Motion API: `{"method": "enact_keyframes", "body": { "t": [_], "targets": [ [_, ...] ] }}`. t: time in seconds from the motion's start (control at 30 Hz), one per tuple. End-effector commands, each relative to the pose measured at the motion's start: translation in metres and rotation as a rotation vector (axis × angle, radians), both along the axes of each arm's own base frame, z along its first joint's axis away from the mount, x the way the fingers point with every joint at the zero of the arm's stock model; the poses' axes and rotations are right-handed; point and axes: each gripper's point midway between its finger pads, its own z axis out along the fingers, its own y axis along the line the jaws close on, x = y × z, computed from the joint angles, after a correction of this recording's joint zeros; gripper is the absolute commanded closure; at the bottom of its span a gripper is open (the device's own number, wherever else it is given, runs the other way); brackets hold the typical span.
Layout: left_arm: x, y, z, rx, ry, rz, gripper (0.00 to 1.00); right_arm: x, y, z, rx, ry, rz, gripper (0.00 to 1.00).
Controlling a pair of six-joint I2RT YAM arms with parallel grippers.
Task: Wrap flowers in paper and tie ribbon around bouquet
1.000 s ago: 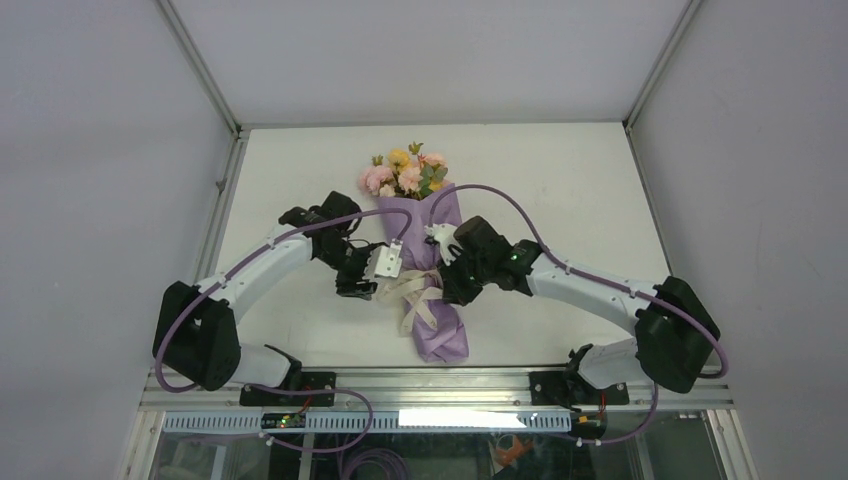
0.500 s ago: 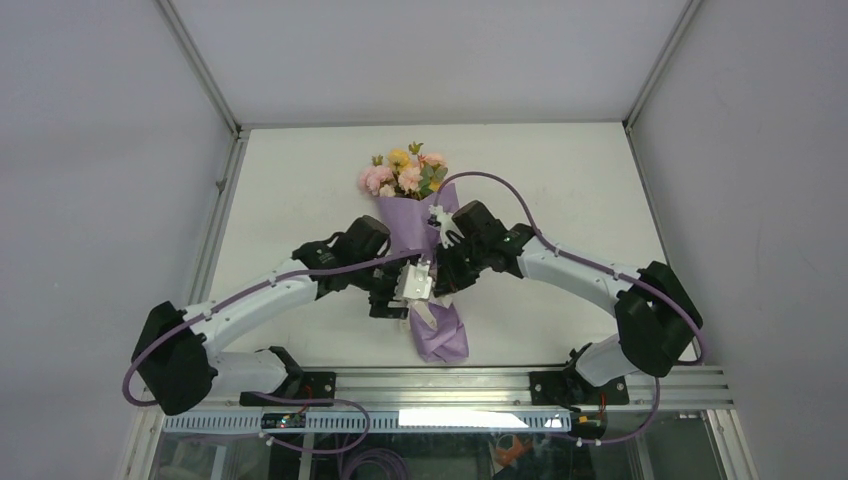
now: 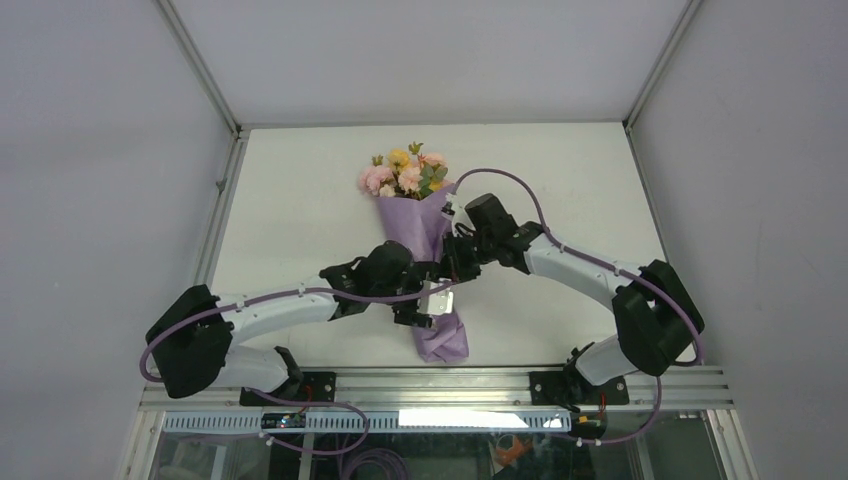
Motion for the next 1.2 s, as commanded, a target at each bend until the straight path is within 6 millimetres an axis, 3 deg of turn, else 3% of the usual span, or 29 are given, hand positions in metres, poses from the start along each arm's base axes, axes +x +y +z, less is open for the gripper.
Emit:
{"method": "enact_keyframes", "body": {
  "t": [0.0, 0.17, 0.27, 0.37, 0.53, 0.67, 0.73, 0.83, 1.0, 1.17],
  "targets": [
    [0.007, -0.014, 0.003, -0.058, -0.074, -0.003, 0.26, 0.007, 0.01, 0.019, 0.093, 0.007, -0.018, 1.0],
    [0.021, -0.018, -0.002, -0.033, -0.055, 0.074, 0.52, 0.01, 0.015, 0.024, 0.118, 0.02, -0.024, 1.0],
    [0.019, -0.016, -0.006, -0.024, -0.057, 0.074, 0.79, 0.011, 0.013, 0.026, 0.114, 0.019, -0.03, 1.0],
    [0.022, -0.011, -0.007, -0.016, -0.068, 0.097, 1.0, 0.011, 0.012, 0.027, 0.111, 0.027, -0.032, 1.0],
    [0.023, -0.006, 0.013, -0.048, -0.015, 0.185, 1.0, 0.021, -0.007, 0.033, 0.036, -0.002, -0.047, 0.78],
    [0.012, -0.001, 0.018, -0.057, 0.08, 0.191, 0.96, 0.029, -0.014, 0.038, 0.053, -0.013, -0.065, 0.87],
    [0.014, -0.002, 0.018, -0.063, 0.102, 0.218, 1.0, 0.028, -0.01, 0.036, 0.074, 0.024, -0.063, 0.86],
    [0.021, -0.004, 0.022, -0.084, 0.128, 0.251, 1.0, 0.025, -0.011, 0.032, 0.067, 0.04, -0.053, 0.75],
    [0.016, 0.0, 0.015, -0.078, 0.192, 0.235, 1.0, 0.035, -0.024, 0.039, 0.068, -0.074, -0.074, 0.45],
    [0.024, 0.005, 0.012, -0.079, 0.216, 0.3, 1.0, 0.05, -0.018, 0.055, 0.198, -0.019, -0.306, 0.37]
  ]
}}
